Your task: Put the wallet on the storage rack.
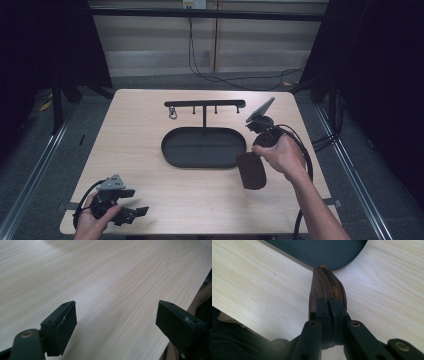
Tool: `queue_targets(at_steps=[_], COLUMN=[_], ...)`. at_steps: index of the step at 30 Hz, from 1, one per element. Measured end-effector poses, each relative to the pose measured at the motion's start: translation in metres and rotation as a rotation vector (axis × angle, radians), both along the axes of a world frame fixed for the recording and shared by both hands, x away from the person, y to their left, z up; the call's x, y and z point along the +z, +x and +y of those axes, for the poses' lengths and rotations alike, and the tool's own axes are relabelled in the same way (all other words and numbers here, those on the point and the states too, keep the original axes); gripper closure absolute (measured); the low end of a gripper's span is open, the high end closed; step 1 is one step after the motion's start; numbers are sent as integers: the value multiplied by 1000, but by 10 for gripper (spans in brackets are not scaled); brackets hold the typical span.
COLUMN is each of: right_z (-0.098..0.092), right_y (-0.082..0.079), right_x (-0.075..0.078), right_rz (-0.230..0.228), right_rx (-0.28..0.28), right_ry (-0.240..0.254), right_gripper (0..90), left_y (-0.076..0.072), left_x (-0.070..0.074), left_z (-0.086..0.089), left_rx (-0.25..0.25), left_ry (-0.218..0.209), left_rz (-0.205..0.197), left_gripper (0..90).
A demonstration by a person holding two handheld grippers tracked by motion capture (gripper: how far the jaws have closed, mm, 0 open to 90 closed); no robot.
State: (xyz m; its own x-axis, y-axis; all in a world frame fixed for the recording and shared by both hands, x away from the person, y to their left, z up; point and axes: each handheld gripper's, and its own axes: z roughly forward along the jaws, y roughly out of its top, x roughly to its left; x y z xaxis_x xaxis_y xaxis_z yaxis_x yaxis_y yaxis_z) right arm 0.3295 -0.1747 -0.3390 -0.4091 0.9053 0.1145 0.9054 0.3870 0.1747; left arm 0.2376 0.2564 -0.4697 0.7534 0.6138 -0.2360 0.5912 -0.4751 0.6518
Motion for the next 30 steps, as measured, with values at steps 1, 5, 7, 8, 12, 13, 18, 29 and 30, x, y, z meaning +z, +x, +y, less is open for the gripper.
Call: queue_targets(at_steps=[1, 5, 7, 8, 12, 13, 18, 29, 30], right_z=[0, 0, -1, -1, -4, -4, -7, -5, -5], right_y=[1, 3, 4, 4, 6, 6, 11, 25, 27], right_x=[2, 7, 10, 12, 19, 21, 30, 41, 42], right_rz=[2, -2, -5, -11, -24, -26, -42, -56, -59], right_rx=[5, 1, 0, -4, -17, -17, -33, -48, -53], right_ry=[2, 13, 12, 10, 16, 17, 17, 23, 30], right_gripper=[865, 866, 866, 866, 867, 867, 867, 868, 868], left_y=[0, 0, -1, -1, -2, -2, -1, -2, -1], left_x=[0, 0, 0, 1, 2, 1, 1, 1, 1], left_z=[0, 0, 0, 0, 0, 0, 0, -1, -1], left_rx=[1, -1, -3, -1, -4, -3, -6, -2, -3], left_ry=[0, 0, 1, -1, 3, 2, 5, -3, -3], left_rz=[-1, 1, -1, -1, -10, -6, -1, 2, 2], left_gripper=[169, 169, 169, 169, 169, 169, 169, 169, 169])
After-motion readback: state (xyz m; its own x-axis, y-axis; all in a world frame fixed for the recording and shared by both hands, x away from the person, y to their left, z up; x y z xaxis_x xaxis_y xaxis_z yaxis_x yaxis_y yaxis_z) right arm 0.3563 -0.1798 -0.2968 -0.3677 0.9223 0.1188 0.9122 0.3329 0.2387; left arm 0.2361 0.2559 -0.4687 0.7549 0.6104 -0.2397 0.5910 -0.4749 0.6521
